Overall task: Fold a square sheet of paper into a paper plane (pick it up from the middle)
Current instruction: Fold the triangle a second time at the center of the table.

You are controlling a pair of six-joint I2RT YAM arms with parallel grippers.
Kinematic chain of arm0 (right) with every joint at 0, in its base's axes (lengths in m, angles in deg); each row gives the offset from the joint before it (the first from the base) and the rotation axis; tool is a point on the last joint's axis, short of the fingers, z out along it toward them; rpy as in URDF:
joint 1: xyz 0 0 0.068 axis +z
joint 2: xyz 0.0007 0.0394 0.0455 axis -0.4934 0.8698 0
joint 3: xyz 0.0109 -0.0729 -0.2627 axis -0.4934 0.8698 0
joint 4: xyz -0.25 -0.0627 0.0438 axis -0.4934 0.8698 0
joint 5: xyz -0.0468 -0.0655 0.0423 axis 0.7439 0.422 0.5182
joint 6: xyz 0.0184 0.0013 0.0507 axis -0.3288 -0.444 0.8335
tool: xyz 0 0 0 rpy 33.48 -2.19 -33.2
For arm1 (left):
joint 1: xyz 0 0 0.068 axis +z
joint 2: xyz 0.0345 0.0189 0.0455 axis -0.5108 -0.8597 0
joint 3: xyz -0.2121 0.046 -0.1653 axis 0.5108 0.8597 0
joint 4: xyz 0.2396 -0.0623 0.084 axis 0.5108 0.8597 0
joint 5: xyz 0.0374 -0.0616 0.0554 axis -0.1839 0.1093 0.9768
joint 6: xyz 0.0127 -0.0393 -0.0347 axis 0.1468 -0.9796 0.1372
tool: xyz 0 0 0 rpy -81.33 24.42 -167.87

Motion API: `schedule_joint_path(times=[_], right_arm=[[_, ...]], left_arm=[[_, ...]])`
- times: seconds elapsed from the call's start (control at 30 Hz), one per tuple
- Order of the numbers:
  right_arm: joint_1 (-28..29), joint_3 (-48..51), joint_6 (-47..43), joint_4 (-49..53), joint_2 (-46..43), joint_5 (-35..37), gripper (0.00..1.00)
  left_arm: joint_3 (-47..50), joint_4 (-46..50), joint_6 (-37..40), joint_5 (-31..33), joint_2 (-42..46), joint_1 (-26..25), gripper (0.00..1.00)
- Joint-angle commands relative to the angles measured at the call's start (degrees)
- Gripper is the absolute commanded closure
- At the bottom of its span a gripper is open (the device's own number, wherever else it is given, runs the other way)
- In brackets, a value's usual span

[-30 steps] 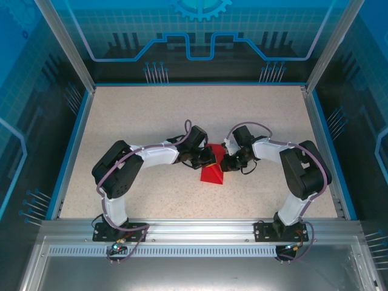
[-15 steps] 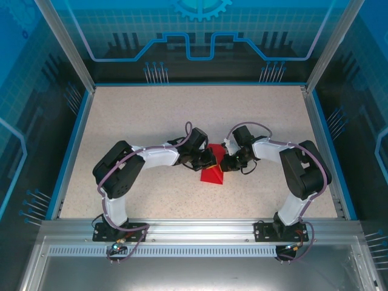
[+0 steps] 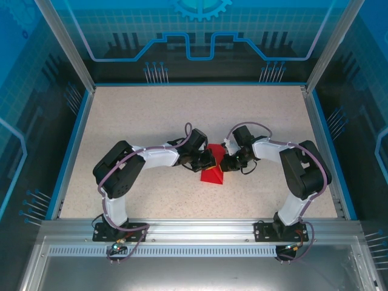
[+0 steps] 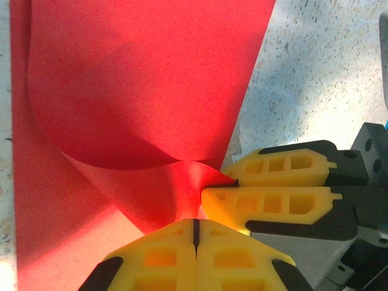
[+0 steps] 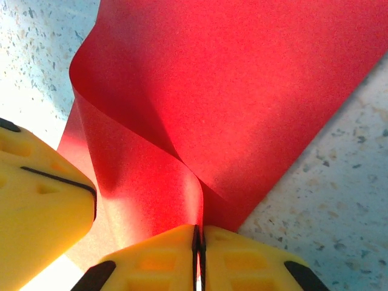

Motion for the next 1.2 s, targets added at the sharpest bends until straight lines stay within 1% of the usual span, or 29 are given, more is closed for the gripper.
schedule_joint_path(times=[0.0,0.2,0.37,0.57,1.03,1.17], right_arm=[[-1.08,-0.56,-1.25,-0.06,-0.88,-2.42,0.88],[-1.13,-0.22,-1.46,-0.84,-1.77,-2.51,0.89],[-1.29,-1.71,-1.2,1.33,0.46,0.05,0.89],[-1.31,-1.93,-1.07,1.75,0.87,0.57,0.89],[-1.35,-2.04,-1.54,2.04,1.12,-0.49,0.88],[-1.3,-1.85,-1.42,2.0,1.0,-0.62,0.88]], left_arm=[[0.72,0.67,0.33,0.47,0.12,-0.51,1.0],[0.72,0.82,0.39,0.48,0.29,-0.51,1.0],[0.8,0.97,0.48,0.75,0.46,-0.57,1.0],[0.5,1.23,0.49,0.68,0.41,-0.59,1.0],[-1.35,1.77,0.62,0.22,-0.5,-0.54,1.0],[-1.84,3.48,0.53,0.31,-1.23,-0.51,1.0]])
